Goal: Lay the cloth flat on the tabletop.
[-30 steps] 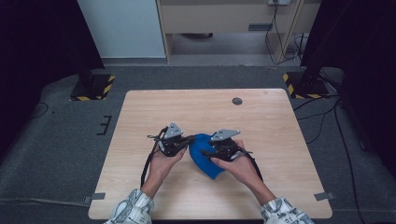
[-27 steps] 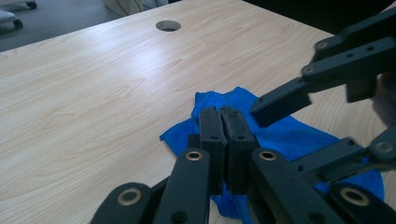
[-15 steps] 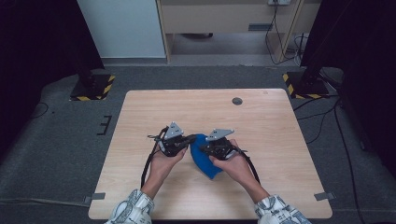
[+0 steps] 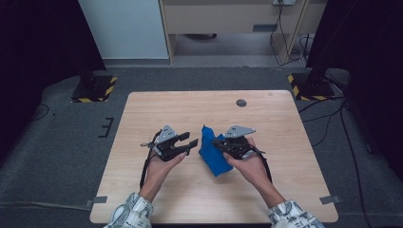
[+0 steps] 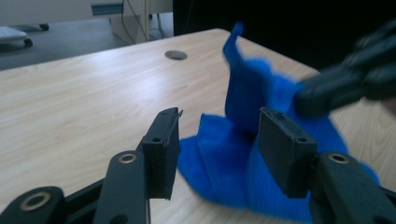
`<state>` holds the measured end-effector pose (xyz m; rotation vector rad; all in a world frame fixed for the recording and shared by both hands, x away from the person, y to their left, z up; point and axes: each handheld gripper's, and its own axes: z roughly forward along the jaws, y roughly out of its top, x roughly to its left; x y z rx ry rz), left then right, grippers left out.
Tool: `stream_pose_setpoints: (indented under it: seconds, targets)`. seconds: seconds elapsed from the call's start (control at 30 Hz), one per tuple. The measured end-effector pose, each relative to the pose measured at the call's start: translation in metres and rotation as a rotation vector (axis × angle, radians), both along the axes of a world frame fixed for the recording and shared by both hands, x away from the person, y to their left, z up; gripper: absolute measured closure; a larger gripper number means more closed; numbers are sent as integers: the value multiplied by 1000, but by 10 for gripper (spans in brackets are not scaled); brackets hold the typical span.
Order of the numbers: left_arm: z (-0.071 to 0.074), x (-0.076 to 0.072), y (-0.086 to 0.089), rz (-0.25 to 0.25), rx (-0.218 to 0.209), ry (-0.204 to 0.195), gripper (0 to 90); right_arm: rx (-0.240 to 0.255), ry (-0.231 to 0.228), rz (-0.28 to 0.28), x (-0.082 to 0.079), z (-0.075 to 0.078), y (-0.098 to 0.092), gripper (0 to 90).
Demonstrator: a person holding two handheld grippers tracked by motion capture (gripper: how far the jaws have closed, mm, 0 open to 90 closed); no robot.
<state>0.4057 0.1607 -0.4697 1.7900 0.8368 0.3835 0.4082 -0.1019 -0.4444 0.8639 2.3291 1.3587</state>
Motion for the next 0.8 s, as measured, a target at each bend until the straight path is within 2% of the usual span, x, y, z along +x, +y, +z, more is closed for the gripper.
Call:
stream_pose_setpoints:
  seconds: [0.13, 0.2, 0.37, 0.57, 0.8]
  targets:
    - [-5, -1, -1, -6, 31, -5, 496, 10, -30, -20, -1, 11, -6, 887]
    - [-7, -1, -2, -1, 65, -8, 512, 14, -39, -39, 0, 16, -9, 887]
    - [-13, 0, -2, 3, 96, 10, 555, 35, -59, -57, 2, 31, -14, 886]
    - [-16, 1, -1, 2, 101, 21, 593, 72, -83, -58, 1, 51, -18, 885]
    - [-17, 1, -3, -18, 104, 25, 596, 74, -106, -72, 2, 64, -18, 886]
